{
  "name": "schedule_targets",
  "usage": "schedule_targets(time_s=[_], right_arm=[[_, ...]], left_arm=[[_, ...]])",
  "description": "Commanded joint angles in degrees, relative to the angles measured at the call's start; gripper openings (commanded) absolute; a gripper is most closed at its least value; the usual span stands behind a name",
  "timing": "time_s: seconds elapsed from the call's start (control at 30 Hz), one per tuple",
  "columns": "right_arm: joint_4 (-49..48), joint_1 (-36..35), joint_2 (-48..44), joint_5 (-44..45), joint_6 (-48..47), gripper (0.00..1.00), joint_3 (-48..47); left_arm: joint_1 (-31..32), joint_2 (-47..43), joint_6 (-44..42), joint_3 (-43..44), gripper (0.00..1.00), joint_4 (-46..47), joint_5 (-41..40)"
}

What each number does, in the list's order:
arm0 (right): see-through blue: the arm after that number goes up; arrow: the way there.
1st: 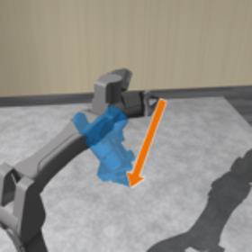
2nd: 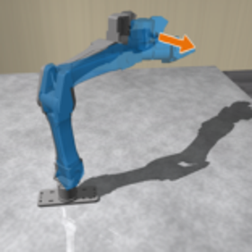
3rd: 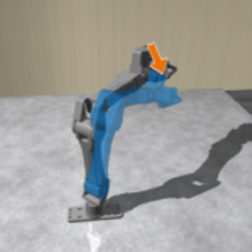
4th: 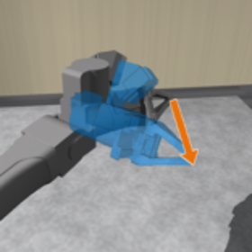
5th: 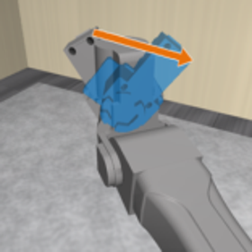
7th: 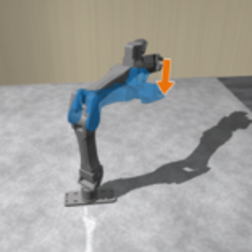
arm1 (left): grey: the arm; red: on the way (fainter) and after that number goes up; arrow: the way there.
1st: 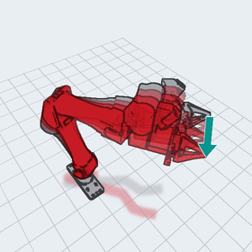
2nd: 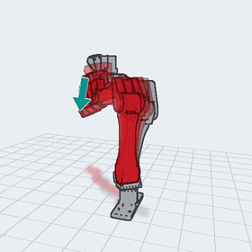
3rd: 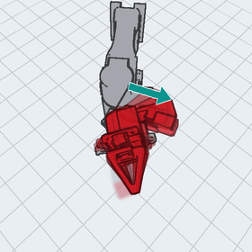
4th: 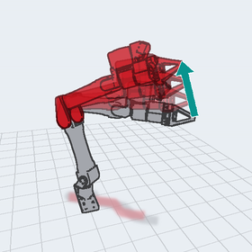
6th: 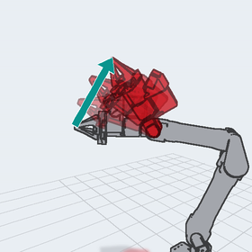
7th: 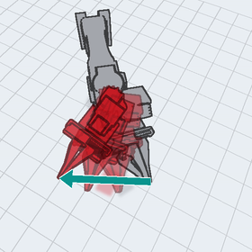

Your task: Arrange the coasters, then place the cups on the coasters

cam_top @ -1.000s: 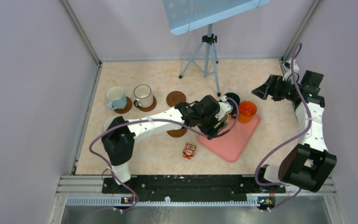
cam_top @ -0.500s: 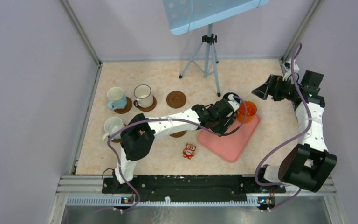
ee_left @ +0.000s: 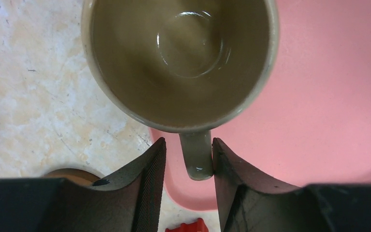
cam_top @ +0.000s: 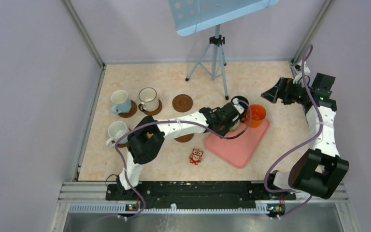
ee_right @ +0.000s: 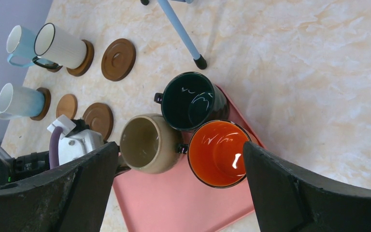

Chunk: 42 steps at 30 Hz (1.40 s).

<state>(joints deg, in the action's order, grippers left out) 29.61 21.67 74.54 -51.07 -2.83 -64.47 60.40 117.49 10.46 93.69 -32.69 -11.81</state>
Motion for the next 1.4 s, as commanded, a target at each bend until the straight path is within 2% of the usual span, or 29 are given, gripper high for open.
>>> schedule_targets(time_s=[0.0,0.13,0.5,0.73,0.8,0.97,1.17,1.37], right_arm=[[-1.06,0.73,0.03,-0.96,-0.69,0.99,0.08],[-0.99,0.67,-0.01,-0.9,-0.77,0.99,0.06],[-0.94,0.77,0.12,-0.63,-0.95,0.99,0.14],[-0.89,0.8,0.15,-0.57,-1.03,0.99,0.13],[-0.87,0.79,0.17,-0.61,-0.97,0.99,0.1],[-0.8,0.82,0.14,-0.59,-1.04,0.99,0.09],[-0.76,0.83,0.06,-0.56,-1.12,0.99,0.19],[-0.71,0.83,-0.01,-0.61,-1.12,0.99,0.21]], left_arm=[[-1.15,-2.61,-2.23,0.45,0.46,2.67,3.07],[-1.21,-1.15,-3.21,1.84,0.48,2.12,3.97],[-2.1,0.93,-4.86,3.67,0.47,2.3,6.61],[-2.74,1.16,-5.34,3.89,0.34,2.05,8.39],[-2.79,1.37,-5.44,3.95,0.27,1.87,8.72],[-3.2,1.92,-5.67,5.04,0.0,0.1,9.54],[-3.79,-1.15,-5.97,4.89,0.0,-0.26,9.14],[-4.81,-11.03,-7.74,-3.77,0.0,10.09,10.21]])
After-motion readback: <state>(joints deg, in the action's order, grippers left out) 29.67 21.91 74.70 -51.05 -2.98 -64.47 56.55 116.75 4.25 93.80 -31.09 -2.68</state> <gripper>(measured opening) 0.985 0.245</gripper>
